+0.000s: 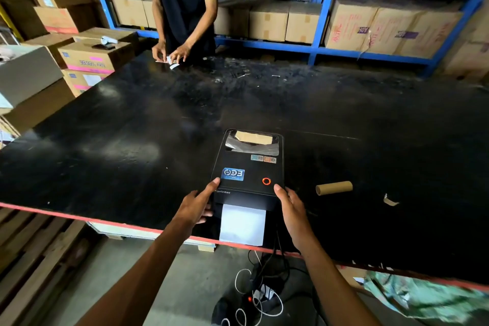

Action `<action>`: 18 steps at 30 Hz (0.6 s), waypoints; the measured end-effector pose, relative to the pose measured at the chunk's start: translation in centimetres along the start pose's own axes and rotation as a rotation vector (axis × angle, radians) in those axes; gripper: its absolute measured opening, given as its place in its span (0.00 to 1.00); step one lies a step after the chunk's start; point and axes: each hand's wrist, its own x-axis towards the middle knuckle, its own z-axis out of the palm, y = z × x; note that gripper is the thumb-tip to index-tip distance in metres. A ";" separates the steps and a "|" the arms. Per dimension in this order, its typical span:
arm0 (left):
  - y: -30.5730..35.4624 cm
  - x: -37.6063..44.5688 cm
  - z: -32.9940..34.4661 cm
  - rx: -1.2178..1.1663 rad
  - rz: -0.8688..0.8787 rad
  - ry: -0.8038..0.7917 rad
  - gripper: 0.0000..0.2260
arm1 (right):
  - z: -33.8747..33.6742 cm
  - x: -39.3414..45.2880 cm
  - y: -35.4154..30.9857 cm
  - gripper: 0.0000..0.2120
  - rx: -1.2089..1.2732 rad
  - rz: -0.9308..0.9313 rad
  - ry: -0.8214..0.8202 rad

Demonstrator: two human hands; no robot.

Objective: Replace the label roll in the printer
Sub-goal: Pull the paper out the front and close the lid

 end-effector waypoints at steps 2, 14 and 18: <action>-0.2 0.3 -0.1 0.000 -0.033 -0.009 0.29 | 0.3 -0.1 0.1 0.16 0.027 -0.002 0.027; -1.3 1.6 0.0 -0.053 0.000 -0.003 0.27 | 1.1 0.0 0.8 0.13 0.129 -0.046 0.106; -1.4 1.6 0.1 -0.071 0.019 0.007 0.27 | 1.2 0.1 1.1 0.10 0.134 -0.053 0.117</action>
